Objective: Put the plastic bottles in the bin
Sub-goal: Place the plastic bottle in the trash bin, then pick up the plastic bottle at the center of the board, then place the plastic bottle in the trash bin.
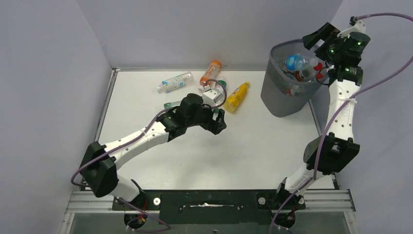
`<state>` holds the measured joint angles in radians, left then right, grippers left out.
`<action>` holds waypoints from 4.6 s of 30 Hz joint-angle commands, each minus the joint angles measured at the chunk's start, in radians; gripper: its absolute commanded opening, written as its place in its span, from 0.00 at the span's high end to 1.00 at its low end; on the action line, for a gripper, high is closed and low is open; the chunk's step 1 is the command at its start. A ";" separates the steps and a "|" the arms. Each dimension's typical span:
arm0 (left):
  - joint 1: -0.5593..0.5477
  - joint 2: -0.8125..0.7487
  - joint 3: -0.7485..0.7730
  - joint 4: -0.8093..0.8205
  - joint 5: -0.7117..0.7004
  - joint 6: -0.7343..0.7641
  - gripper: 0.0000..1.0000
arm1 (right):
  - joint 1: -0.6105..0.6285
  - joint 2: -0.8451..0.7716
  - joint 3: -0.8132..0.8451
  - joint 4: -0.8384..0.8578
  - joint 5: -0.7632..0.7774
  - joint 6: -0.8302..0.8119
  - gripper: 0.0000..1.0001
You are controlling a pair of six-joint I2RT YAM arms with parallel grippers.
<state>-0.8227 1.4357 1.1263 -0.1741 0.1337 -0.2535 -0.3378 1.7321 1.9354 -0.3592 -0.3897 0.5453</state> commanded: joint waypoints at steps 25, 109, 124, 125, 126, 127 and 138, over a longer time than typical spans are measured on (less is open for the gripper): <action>0.051 0.716 0.633 0.151 -0.173 0.217 0.19 | -0.039 -0.598 -0.462 -0.124 -0.201 -0.015 0.00; 0.033 0.094 0.103 0.312 0.027 -0.010 0.61 | 0.262 -0.530 -0.790 0.187 -0.355 0.258 0.01; 0.021 0.032 0.090 0.385 0.103 -0.053 0.61 | 0.373 -0.431 -0.807 0.286 -0.319 0.309 0.00; 0.021 0.035 0.091 0.388 0.105 -0.055 0.61 | 0.377 -0.428 -0.805 0.291 -0.320 0.311 0.00; 0.018 0.040 0.093 0.391 0.106 -0.055 0.60 | 0.382 -0.425 -0.805 0.298 -0.321 0.314 0.01; 0.016 0.044 0.095 0.393 0.106 -0.054 0.61 | 0.387 -0.421 -0.803 0.303 -0.322 0.316 0.01; 0.015 0.091 0.108 0.396 0.101 -0.054 0.50 | 0.421 -0.398 -0.792 0.324 -0.336 0.315 0.45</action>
<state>-0.8043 1.5177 1.2160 0.1440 0.2222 -0.3046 0.0738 1.3235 1.1206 -0.1047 -0.7143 0.8562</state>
